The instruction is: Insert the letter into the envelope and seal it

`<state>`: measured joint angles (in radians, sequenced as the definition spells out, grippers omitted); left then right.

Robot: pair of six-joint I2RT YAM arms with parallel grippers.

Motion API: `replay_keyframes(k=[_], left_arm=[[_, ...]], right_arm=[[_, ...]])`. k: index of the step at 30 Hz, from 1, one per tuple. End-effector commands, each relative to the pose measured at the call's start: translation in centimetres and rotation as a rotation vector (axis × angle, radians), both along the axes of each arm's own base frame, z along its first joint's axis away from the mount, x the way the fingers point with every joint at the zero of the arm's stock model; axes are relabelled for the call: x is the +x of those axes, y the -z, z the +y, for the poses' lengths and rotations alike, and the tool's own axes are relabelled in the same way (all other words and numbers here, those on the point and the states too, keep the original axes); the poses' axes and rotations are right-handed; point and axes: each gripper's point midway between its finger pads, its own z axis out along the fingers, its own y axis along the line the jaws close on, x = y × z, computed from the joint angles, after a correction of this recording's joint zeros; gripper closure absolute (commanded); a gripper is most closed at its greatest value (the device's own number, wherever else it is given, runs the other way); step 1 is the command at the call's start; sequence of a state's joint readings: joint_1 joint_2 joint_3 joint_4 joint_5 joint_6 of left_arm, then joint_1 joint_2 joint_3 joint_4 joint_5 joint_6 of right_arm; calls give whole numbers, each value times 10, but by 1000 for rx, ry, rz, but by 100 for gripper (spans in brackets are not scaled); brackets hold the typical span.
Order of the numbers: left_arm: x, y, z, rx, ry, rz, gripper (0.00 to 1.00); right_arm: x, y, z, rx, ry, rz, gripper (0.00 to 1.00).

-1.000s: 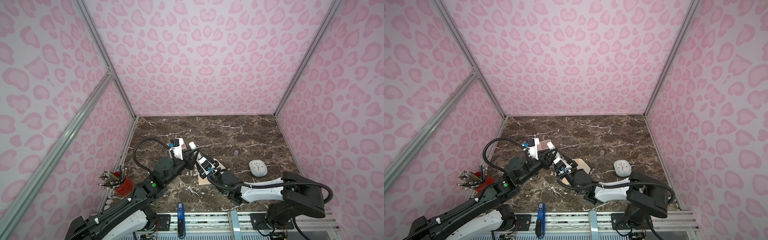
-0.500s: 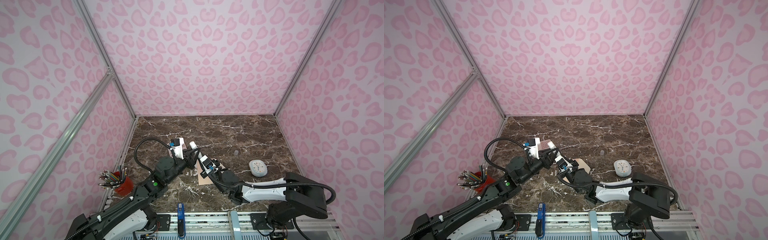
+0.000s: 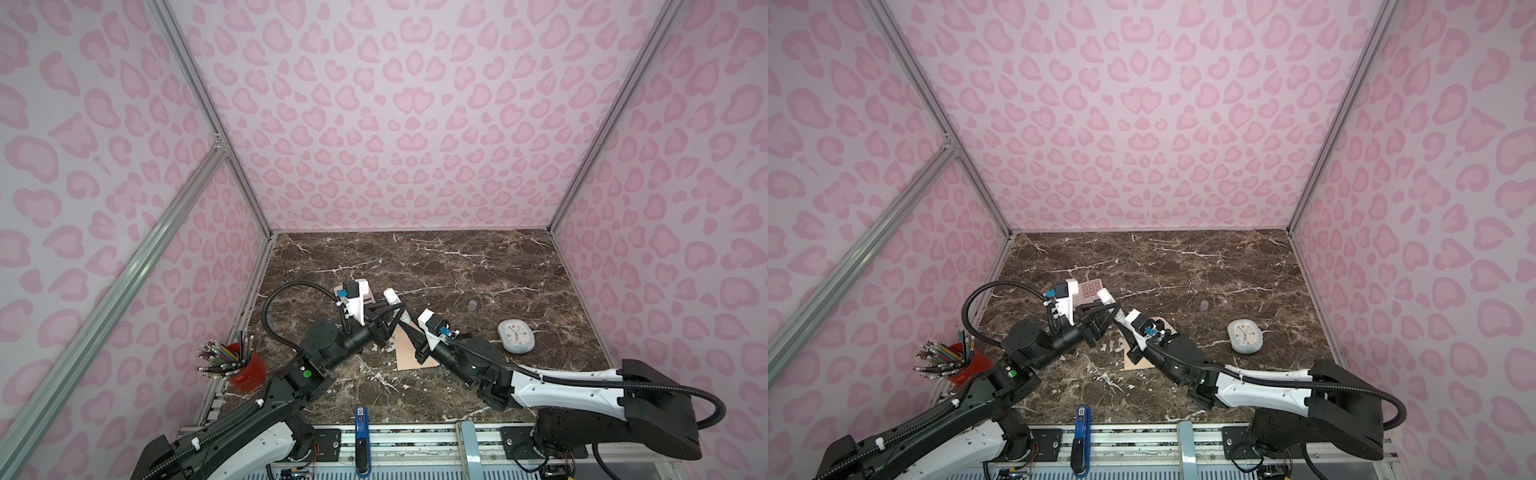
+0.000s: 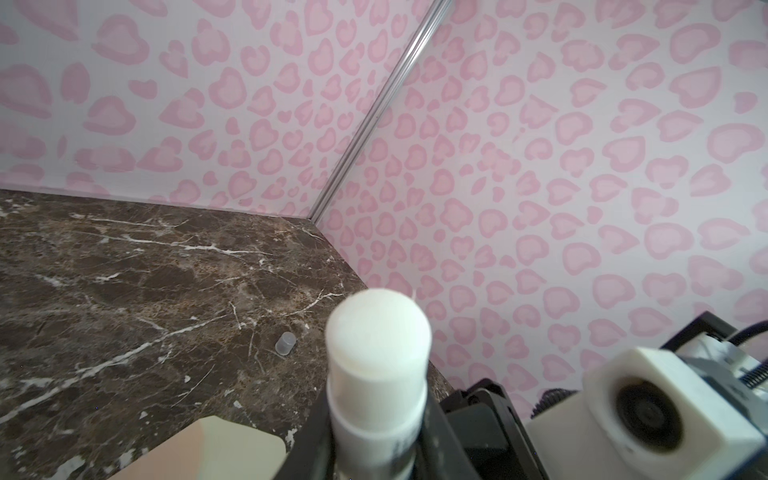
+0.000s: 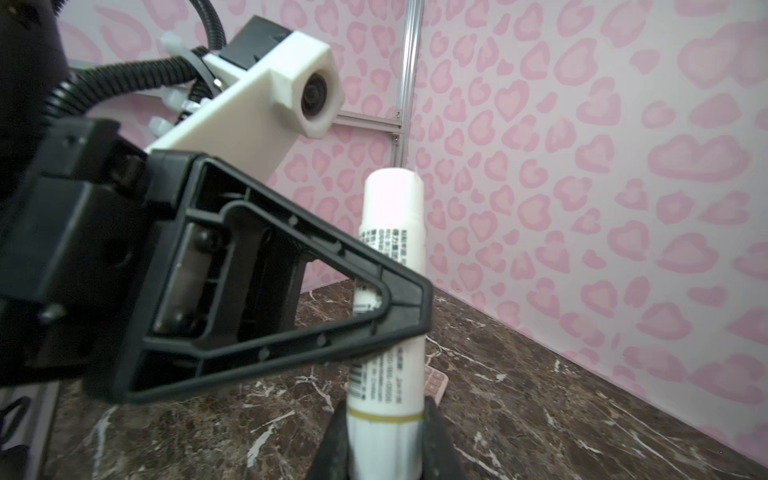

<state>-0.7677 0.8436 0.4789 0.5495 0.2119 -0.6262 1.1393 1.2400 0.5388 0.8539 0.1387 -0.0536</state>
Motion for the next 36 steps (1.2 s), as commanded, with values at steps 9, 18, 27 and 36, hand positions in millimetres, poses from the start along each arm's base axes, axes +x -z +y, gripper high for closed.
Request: replay_keyframes(k=[9, 18, 27, 36], left_arm=[[-38, -6, -15, -13, 229, -43, 91], [-31, -22, -15, -32, 200, -56, 50], [-28, -27, -13, -63, 191, -51, 56], [-29, -27, -11, -71, 192, -45, 67]], right_arm=[[-38, -17, -6, 80, -250, 113, 97], [-39, -6, -12, 45, -243, 136, 97], [-39, -2, -20, 40, -221, 142, 98], [-41, 3, -25, 20, -215, 143, 98]])
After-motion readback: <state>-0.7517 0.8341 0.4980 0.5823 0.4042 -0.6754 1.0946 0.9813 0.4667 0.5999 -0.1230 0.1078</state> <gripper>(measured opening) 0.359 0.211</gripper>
